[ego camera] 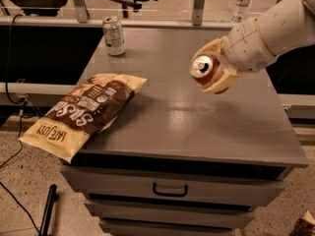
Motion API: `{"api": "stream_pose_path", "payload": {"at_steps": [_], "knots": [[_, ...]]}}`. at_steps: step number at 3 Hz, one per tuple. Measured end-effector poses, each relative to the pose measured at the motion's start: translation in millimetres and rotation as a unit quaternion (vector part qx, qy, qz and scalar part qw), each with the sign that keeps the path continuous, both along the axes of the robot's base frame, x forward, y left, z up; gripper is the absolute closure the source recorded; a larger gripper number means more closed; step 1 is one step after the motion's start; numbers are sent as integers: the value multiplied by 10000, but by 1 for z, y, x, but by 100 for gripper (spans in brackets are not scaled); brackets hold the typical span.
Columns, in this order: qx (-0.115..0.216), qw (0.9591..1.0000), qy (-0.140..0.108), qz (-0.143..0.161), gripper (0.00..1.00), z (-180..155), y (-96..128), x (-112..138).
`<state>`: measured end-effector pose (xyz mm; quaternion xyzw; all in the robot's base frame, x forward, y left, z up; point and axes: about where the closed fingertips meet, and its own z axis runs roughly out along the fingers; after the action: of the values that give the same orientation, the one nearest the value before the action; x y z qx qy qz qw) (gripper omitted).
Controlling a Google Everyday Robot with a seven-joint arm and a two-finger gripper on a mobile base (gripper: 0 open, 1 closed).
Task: Place coke can upright
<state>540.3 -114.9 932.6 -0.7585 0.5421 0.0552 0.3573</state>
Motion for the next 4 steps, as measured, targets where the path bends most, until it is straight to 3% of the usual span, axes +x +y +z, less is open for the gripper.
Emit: {"api": "stream_pose_path", "payload": {"at_steps": [1, 2, 4], "knots": [[860, 9922, 688, -588, 100, 9, 0, 3], [1402, 9816, 969, -866, 100, 16, 1, 1], [2300, 9583, 849, -1471, 100, 17, -1, -17]]}}
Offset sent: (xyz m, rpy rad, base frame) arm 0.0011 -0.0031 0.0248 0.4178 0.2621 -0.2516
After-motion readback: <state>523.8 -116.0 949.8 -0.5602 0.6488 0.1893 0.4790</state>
